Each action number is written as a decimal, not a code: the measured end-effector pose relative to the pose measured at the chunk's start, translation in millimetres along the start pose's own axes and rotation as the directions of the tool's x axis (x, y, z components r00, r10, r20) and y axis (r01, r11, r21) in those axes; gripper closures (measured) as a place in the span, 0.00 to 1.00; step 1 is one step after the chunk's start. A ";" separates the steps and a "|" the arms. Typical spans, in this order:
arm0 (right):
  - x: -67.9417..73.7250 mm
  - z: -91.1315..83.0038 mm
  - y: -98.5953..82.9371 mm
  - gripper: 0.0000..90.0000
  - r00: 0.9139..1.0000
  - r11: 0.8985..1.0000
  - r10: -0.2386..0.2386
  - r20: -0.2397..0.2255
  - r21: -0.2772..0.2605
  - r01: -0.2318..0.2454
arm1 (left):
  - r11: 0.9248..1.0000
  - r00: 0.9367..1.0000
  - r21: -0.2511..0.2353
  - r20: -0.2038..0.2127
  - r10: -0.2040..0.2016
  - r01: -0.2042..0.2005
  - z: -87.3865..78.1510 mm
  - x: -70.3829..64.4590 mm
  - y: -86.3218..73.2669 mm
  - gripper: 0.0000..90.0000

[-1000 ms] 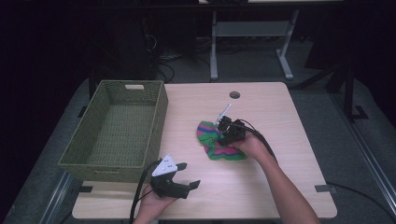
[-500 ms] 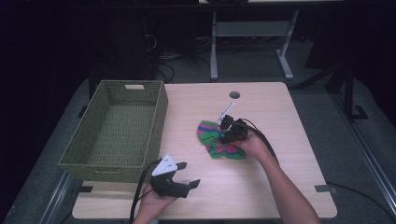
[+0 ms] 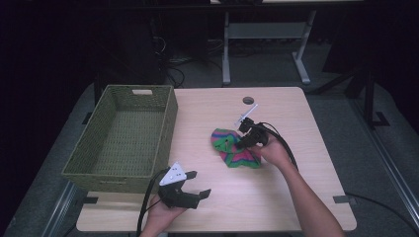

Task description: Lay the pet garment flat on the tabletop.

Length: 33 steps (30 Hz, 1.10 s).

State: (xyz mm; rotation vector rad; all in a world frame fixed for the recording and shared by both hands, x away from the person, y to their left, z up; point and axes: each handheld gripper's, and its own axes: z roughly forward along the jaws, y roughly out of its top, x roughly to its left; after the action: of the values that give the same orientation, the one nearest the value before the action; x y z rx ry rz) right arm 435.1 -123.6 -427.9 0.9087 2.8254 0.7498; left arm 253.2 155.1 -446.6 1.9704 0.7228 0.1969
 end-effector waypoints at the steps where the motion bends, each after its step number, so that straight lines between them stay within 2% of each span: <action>1: -0.2 -1.4 -0.4 0.83 1.000 1.000 -0.004 0.006 0.002 0.004 | 1.000 1.000 -0.001 -0.001 -0.002 0.002 0.1 0.1 0.1 0.20; 6: 1.0 -10.1 -1.7 0.83 1.000 1.000 -0.004 0.008 -0.019 0.004 | 1.000 1.000 0.000 -0.002 -0.003 0.003 0.1 1.5 -0.2 0.20; 11: 1.7 -22.8 -2.4 0.83 0.999 0.998 0.024 -0.023 -0.056 -0.025 | 1.000 1.000 0.001 -0.002 -0.005 0.005 -1.5 1.4 -0.2 0.20; 19: 7.8 -41.6 -5.0 0.83 0.999 0.995 0.028 -0.038 -0.099 -0.031 | 1.000 1.000 -0.004 -0.002 -0.002 0.002 -1.0 0.7 0.0 0.20; 22: 10.2 -50.6 -6.5 0.83 0.997 0.991 0.040 -0.059 -0.125 -0.048 | 1.000 1.000 -0.014 -0.005 -0.007 0.007 -1.6 0.6 0.2 0.20; 28: 18.1 -67.3 -11.1 0.83 0.997 0.985 0.040 -0.064 -0.165 -0.050 | 1.000 1.000 -0.030 -0.011 -0.010 0.010 -4.4 0.2 1.0 0.20; 31: 22.3 -75.2 -14.8 0.83 0.995 0.981 0.045 -0.085 -0.182 -0.060 | 0.999 1.000 -0.034 -0.015 -0.018 0.017 -5.8 0.3 0.9 0.20; 33: 25.7 -80.1 -18.1 0.83 0.996 0.980 0.040 -0.074 -0.193 -0.054 | 0.999 1.000 -0.037 -0.012 -0.020 0.019 -6.0 0.3 1.2 0.20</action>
State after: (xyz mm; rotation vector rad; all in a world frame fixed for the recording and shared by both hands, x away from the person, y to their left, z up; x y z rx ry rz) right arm 386.9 -156.1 -364.4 0.9373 2.7341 1.0623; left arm 251.4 159.4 -442.7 1.9283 0.7409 0.2092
